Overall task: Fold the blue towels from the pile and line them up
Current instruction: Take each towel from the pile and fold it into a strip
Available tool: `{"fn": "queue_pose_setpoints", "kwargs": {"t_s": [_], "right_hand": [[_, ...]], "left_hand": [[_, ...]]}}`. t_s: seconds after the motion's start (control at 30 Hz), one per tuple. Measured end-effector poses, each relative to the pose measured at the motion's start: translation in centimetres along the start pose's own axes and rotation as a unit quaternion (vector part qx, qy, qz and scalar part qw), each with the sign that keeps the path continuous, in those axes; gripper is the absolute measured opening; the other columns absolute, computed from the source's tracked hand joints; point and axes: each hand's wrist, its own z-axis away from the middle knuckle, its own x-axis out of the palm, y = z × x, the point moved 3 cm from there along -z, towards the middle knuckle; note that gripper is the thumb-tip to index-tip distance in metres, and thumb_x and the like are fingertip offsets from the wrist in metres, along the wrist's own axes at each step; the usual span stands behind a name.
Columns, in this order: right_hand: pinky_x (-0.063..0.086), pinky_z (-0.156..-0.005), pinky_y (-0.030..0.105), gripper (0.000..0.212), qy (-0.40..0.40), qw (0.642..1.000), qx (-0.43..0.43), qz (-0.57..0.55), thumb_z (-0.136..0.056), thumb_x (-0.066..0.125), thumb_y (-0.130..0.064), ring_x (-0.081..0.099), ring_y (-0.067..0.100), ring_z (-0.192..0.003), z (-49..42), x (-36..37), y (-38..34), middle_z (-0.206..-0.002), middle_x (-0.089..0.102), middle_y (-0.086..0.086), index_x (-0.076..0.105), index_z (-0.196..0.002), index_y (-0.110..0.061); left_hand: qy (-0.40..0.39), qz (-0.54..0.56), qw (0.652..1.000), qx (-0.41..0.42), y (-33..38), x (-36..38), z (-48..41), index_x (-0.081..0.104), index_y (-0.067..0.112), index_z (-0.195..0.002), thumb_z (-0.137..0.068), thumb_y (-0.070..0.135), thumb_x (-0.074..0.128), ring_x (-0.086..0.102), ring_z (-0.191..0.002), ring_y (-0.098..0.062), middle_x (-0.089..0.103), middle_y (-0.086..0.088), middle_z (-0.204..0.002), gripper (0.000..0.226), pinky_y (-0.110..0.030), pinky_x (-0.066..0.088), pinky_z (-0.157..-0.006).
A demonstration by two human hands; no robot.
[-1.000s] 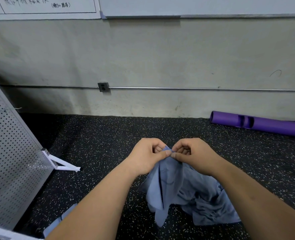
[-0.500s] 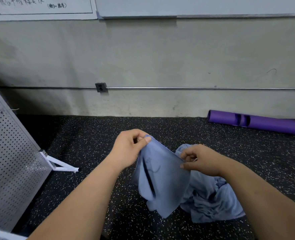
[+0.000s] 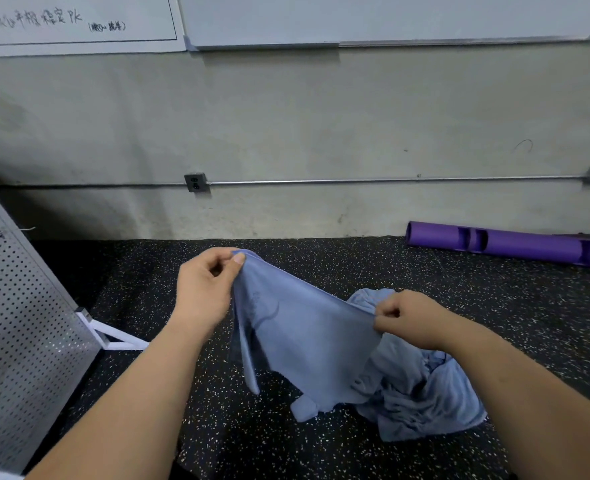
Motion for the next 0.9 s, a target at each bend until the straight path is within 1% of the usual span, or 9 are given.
{"fn": "queue_pose_setpoints", "kwargs": {"t_s": [0.1,0.2,0.33,0.43,0.57,0.63,0.7,0.8,0.9], "right_hand": [[0.053,-0.071,0.041,0.028,0.013,0.999,0.012,0.032,-0.085,0.070,-0.051,0.058,0.013,-0.066,0.7,-0.2,0.8,-0.070,0.063,-0.002,0.071,-0.072,-0.026],[0.052,-0.069,0.036,0.032,0.054,0.997,0.020,0.051,-0.089,0.075,-0.055,0.058,0.008,-0.066,1.4,-1.1,1.6,-0.070,0.059,-0.011,0.064,-0.064,-0.038],[0.055,-0.074,0.035,0.024,0.147,0.981,0.064,0.107,-0.090,0.073,-0.058,0.061,0.009,-0.081,2.1,-2.4,2.6,-0.090,0.063,-0.016,0.068,-0.079,-0.037],[0.055,-0.072,0.032,0.015,0.210,0.968,0.066,0.117,-0.090,0.076,-0.054,0.064,0.012,-0.084,2.5,-3.2,2.8,-0.092,0.068,-0.019,0.073,-0.090,-0.039],[0.054,-0.075,0.029,0.007,0.267,0.963,0.027,0.040,-0.088,0.084,-0.034,0.068,0.005,-0.079,3.3,-4.0,2.1,-0.087,0.074,-0.021,0.080,-0.084,-0.037],[0.049,-0.072,0.018,0.006,0.297,0.955,0.021,-0.010,-0.087,0.087,-0.029,0.067,-0.001,-0.077,3.9,-4.6,1.9,-0.083,0.075,-0.021,0.084,-0.086,-0.034],[0.045,-0.067,0.007,0.008,0.326,0.942,0.028,-0.075,-0.084,0.089,-0.026,0.067,-0.001,-0.074,4.4,-5.1,2.1,-0.078,0.075,-0.020,0.084,-0.087,-0.031],[0.050,-0.070,0.008,0.017,0.344,0.921,0.017,-0.180,-0.081,0.091,-0.020,0.068,0.007,-0.074,4.4,-5.6,2.7,-0.078,0.076,-0.014,0.082,-0.088,-0.033],[0.052,-0.073,0.012,0.026,0.342,0.910,0.001,-0.234,-0.083,0.090,-0.018,0.067,0.017,-0.077,4.4,-6.1,3.4,-0.083,0.076,-0.005,0.081,-0.100,-0.036]], "left_hand": [[0.039,0.018,0.999,-0.018,-0.5,-1.6,-0.2,0.078,0.016,-0.099,-0.100,0.018,0.074,0.063,-0.078,-0.002,0.075,-0.004,-0.089,0.005,-0.022,0.051,-0.081],[0.032,-0.003,0.999,-0.029,-1.2,-2.4,-0.2,0.079,0.018,-0.097,-0.099,0.018,0.075,0.062,-0.077,-0.003,0.076,-0.006,-0.090,0.004,-0.025,0.051,-0.080],[0.005,-0.037,0.999,-0.032,-1.5,-2.3,0.1,0.079,0.021,-0.096,-0.098,0.020,0.076,0.064,-0.077,-0.004,0.076,0.001,-0.087,0.004,-0.029,0.053,-0.081],[-0.006,-0.052,0.998,-0.032,-1.2,-2.2,0.3,0.080,0.023,-0.096,-0.097,0.022,0.077,0.065,-0.075,-0.002,0.077,0.002,-0.086,0.003,-0.028,0.054,-0.079],[0.000,-0.060,0.998,-0.029,-1.0,-2.4,0.5,0.079,0.026,-0.095,-0.097,0.021,0.078,0.063,-0.070,0.001,0.076,0.004,-0.086,0.005,-0.026,0.053,-0.075],[-0.004,-0.064,0.998,-0.026,-1.0,-2.5,0.5,0.079,0.025,-0.096,-0.096,0.020,0.078,0.060,-0.062,0.001,0.075,0.003,-0.083,0.004,-0.026,0.050,-0.068],[-0.014,-0.077,0.997,-0.024,-1.2,-2.5,0.5,0.079,0.024,-0.095,-0.096,0.021,0.079,0.060,-0.062,-0.001,0.075,0.004,-0.080,0.004,-0.026,0.049,-0.068],[-0.036,-0.109,0.993,-0.016,-1.4,-2.3,0.5,0.079,0.026,-0.093,-0.095,0.022,0.080,0.067,-0.070,-0.013,0.076,0.006,-0.079,0.004,-0.031,0.052,-0.073],[-0.070,-0.149,0.986,-0.006,-1.8,-2.1,0.4,0.079,0.029,-0.093,-0.094,0.024,0.080,0.071,-0.079,-0.016,0.075,0.010,-0.080,0.005,-0.034,0.056,-0.077]]}}
